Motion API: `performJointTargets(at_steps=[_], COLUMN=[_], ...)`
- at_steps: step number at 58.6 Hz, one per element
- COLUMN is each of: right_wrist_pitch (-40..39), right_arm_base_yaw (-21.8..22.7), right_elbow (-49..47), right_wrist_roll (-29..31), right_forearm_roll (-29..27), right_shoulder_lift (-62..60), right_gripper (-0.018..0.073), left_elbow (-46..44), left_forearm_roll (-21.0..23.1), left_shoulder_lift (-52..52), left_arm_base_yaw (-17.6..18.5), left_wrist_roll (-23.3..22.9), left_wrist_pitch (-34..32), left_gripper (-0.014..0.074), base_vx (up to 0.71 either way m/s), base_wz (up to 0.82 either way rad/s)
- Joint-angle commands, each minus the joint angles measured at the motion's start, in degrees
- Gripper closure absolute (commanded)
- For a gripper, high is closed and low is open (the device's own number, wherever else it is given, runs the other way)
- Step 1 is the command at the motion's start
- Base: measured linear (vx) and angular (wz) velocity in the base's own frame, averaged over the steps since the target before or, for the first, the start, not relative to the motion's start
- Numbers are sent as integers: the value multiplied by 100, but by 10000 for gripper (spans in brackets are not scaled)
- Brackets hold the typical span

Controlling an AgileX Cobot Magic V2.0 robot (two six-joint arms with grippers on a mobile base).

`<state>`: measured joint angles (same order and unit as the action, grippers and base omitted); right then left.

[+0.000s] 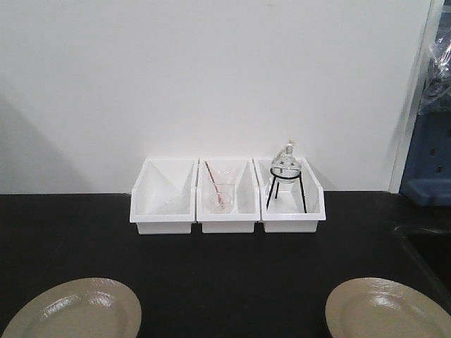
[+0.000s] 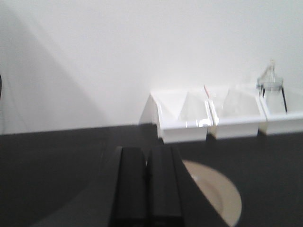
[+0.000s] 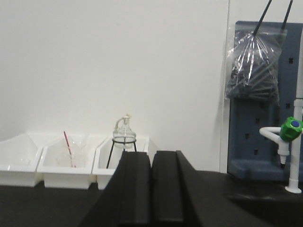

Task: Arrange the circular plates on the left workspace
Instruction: 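Drive the base toward the bench between the two tan plates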

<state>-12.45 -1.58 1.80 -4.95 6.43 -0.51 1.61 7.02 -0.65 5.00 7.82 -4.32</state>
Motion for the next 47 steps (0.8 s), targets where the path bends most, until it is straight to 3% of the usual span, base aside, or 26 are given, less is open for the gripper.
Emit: performJointTargets(at_steps=[1, 11, 20, 33, 47], right_wrist_pitch=[-725, -593, 76, 358, 895], right_arm_base_yaw=[4, 4, 4, 4, 4], right_elbow=[-111, -691, -1556, -2845, -4517], right_wrist_roll=[-249, -540, -610, -610, -723], right_forearm_roll=[28, 28, 28, 28, 28], right_shoulder_lift=[-90, -86, 366, 2528, 4846], right_gripper=[559, 559, 559, 559, 559], left_elbow=[12, 1, -20, -749, -2324], left_forearm_roll=[437, 1344, 1494, 1444, 1445], left_shoulder_lift=[-86, -86, -75, 313, 2207], left_arm_base_yaw=[27, 27, 27, 27, 31], left_wrist_roll=[-161, -725, -1090, -625, -615], left_wrist_pitch=[-1128, -2077, -2678, -2112, -1234], left_gripper=[594, 594, 594, 594, 594], base_vx=[0, 0, 0, 0, 0], base_wz=[0, 0, 0, 0, 0])
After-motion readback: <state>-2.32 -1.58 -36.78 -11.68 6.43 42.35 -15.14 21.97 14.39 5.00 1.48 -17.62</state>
